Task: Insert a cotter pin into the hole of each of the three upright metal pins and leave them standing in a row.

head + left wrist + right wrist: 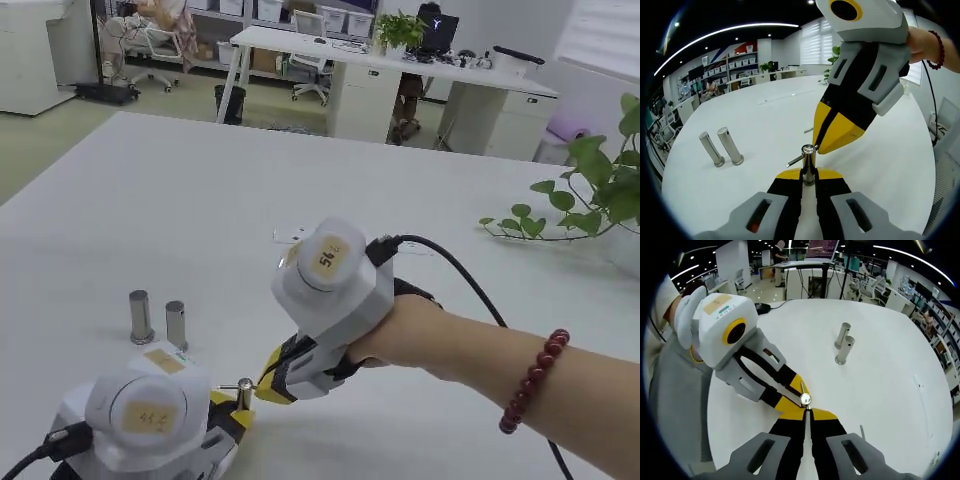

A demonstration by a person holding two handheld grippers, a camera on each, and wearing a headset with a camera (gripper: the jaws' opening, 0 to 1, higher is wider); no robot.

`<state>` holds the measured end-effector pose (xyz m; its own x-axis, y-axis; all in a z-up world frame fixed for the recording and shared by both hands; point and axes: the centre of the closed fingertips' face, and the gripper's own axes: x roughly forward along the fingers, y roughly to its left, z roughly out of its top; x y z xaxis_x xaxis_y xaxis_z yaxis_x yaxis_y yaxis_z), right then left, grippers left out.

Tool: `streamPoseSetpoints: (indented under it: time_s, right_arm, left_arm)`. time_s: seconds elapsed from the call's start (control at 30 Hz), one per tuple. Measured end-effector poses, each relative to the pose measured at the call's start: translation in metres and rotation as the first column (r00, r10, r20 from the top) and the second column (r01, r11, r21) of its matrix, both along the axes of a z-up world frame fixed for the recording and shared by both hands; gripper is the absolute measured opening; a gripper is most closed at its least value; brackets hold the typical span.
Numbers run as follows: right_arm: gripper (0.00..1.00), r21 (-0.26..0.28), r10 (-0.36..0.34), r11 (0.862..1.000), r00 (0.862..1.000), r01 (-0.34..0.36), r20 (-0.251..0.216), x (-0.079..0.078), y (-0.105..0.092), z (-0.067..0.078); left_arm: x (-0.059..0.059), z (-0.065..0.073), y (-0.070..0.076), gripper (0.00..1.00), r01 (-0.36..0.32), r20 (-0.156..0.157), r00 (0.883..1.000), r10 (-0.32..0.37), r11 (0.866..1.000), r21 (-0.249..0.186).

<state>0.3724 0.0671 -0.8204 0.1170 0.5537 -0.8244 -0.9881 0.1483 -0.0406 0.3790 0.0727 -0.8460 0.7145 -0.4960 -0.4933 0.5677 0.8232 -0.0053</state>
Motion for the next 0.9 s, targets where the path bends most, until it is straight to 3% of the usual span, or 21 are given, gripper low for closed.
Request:
streamPoseSetpoints:
  time_s: [0.2,0.63,0.9]
  right_arm:
    - [0.06,0.001,-0.014,1.0,1.0,0.014,-0.002,0.002,0.0,-0.001]
    - [0.06,0.021,-0.031,0.999,0.999,0.031,-0.015,0.002,-0.002,0.0]
    - [0.09,0.014,-0.003,1.0,1.0,0.003,-0.007,0.0,-0.006,0.003]
  left_arm:
    - [0.001,0.0,0.001,0.07,-0.008,-0.001,1.0,0.008,1.0,-0.001]
    - [-0.002,-0.009,0.004,0.08,-0.018,-0.036,0.999,0.019,1.0,0.015]
    - [-0.007,-0.006,0.008,0.25,-0.004,-0.039,0.999,0.005,1.0,0.019]
